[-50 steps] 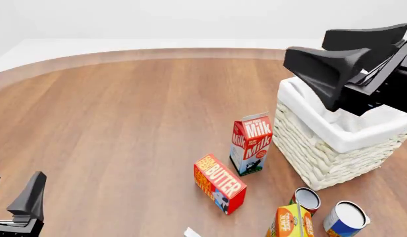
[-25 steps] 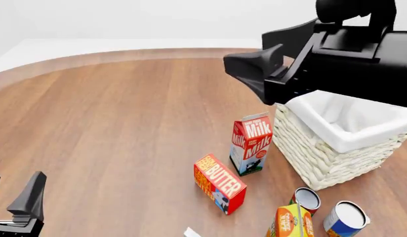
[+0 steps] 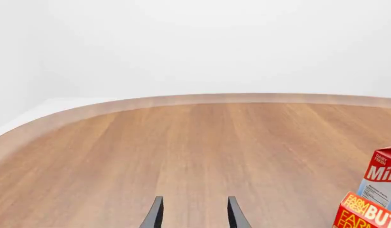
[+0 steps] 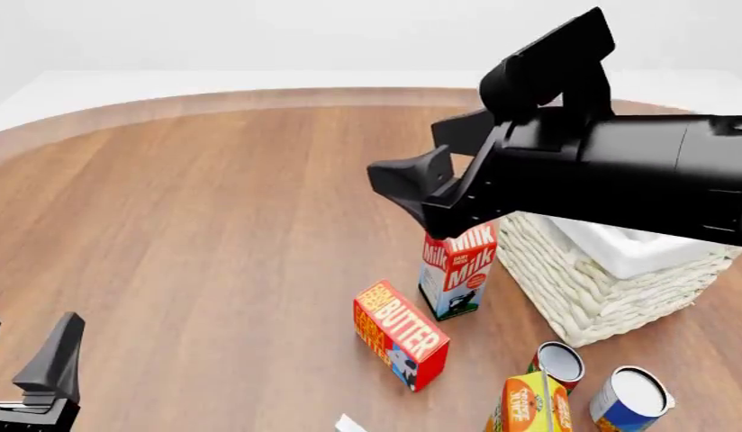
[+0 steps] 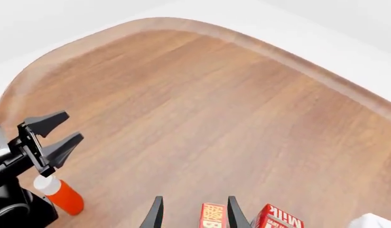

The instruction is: Pick up the cream cheese box and the butter, and put them in the basket.

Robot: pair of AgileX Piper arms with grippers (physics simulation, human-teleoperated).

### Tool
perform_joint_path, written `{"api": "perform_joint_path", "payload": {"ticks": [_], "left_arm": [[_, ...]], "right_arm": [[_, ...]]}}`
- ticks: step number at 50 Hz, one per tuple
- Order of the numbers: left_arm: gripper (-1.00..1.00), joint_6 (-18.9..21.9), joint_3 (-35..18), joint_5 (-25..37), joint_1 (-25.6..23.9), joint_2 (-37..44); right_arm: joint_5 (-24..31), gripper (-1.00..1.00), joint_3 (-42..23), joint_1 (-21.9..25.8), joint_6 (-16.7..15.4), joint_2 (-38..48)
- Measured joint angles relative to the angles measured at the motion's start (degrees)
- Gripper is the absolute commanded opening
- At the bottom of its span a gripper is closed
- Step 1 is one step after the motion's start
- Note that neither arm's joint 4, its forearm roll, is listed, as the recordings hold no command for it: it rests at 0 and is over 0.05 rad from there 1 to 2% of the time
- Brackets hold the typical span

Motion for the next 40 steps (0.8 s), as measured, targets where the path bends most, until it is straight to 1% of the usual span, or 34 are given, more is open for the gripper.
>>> {"api": "perform_joint_path", "payload": {"ticks": [22, 40], "left_arm": [[1.00, 0.00, 0.00, 0.00, 0.00, 0.00], [1.00, 0.00, 0.00, 0.00, 0.00, 0.00]], "right_arm": [[-1.92, 1.00, 4.78, -0.48, 2.31, 1.09], [-2.93, 1.00, 7.02, -1.04, 1.86, 1.26]]}}
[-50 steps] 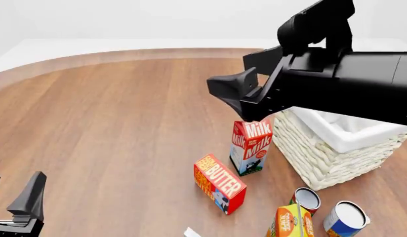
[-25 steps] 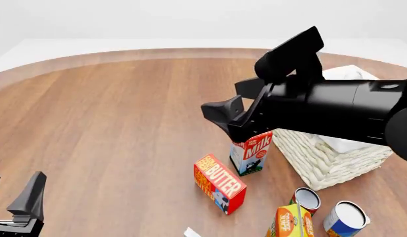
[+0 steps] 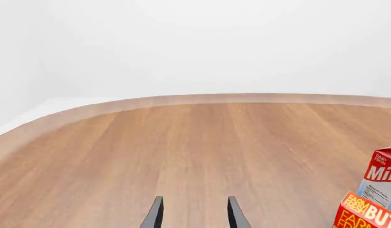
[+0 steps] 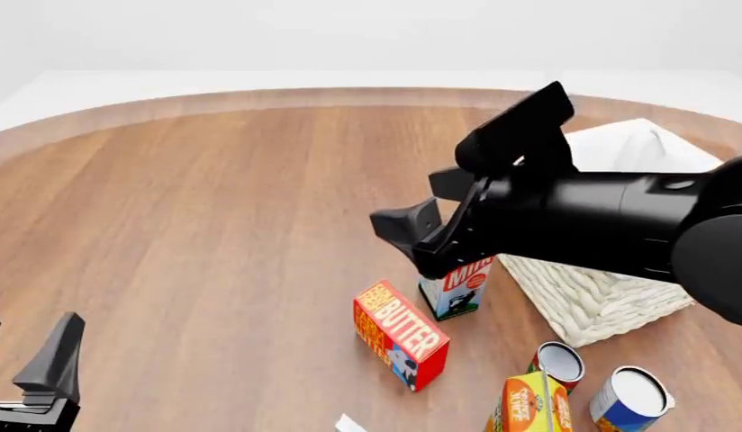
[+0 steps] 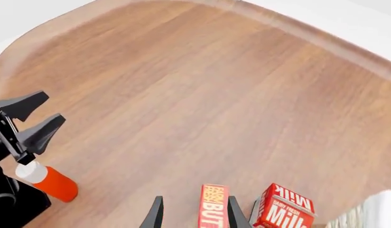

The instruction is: Pick up the cream cheese box and the butter, and put them in the basket.

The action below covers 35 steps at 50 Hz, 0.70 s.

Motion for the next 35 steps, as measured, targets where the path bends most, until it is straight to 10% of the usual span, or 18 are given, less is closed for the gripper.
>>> {"api": "perform_joint_path", "payload": {"ticks": [35], "left_arm": [[1.00, 0.00, 0.00, 0.00, 0.00, 0.00]], "right_arm": [[-4.81, 1.00, 7.44, -1.46, 1.13, 0.65]]}}
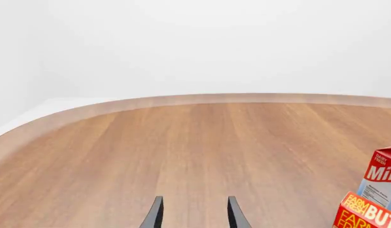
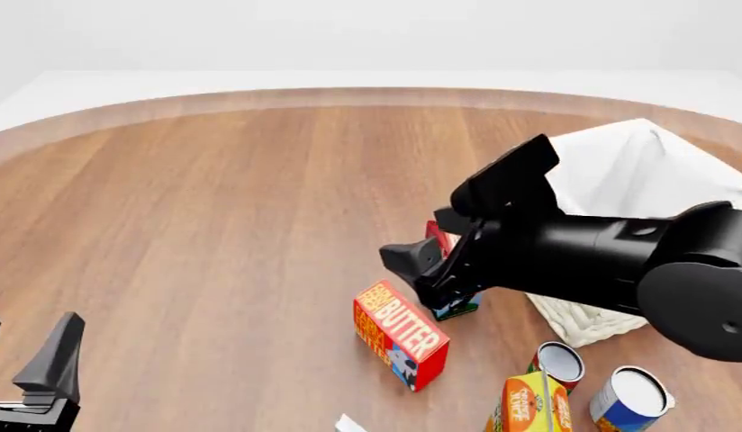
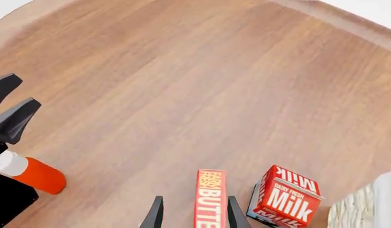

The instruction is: Pick up the cream cheese box and the butter, and put them in the basket.

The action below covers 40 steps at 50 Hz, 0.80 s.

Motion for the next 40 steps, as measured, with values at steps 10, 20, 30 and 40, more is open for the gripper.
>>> {"api": "perform_joint_path", "payload": {"ticks": [10, 20, 30, 40], "left_arm": [[1.00, 0.00, 0.00, 0.00, 0.00, 0.00], [1.00, 0.00, 0.00, 0.00, 0.00, 0.00], [1.00, 0.00, 0.00, 0.00, 0.00, 0.00], [1.00, 0.00, 0.00, 0.00, 0.00, 0.00]], "right_arm": [[-0.88, 1.00, 2.10, -0.74, 0.39, -0.28], [-1.41, 1.00, 3.52, -1.16, 0.75, -0.25], [-2.48, 1.00, 4.98, -1.36, 1.04, 0.38], [-3.30, 1.00, 5.80, -1.51, 1.14, 1.39]]}}
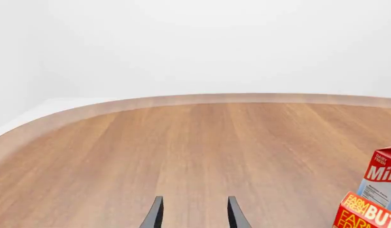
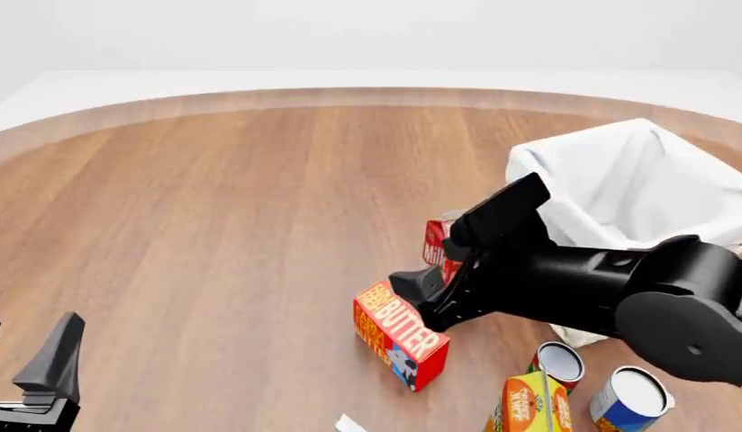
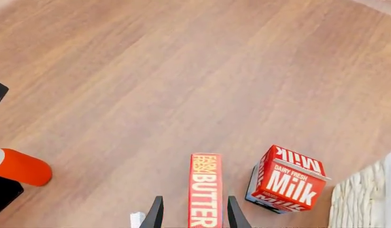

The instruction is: Pick up the cream cheese box and the butter, and put them in the basket.

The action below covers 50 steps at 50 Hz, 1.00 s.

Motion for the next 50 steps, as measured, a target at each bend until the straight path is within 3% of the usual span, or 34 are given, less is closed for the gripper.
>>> {"api": "perform_joint_path", "payload": {"ticks": [28, 50], "left_arm": [[1.00, 0.00, 0.00, 0.00, 0.00, 0.00], [1.00, 0.00, 0.00, 0.00, 0.00, 0.00]], "right_arm": [[-4.21, 1.00, 2.58, -0.07, 0.23, 6.70], [-4.46, 1.00, 3.77, -0.67, 0.14, 7.93]]}}
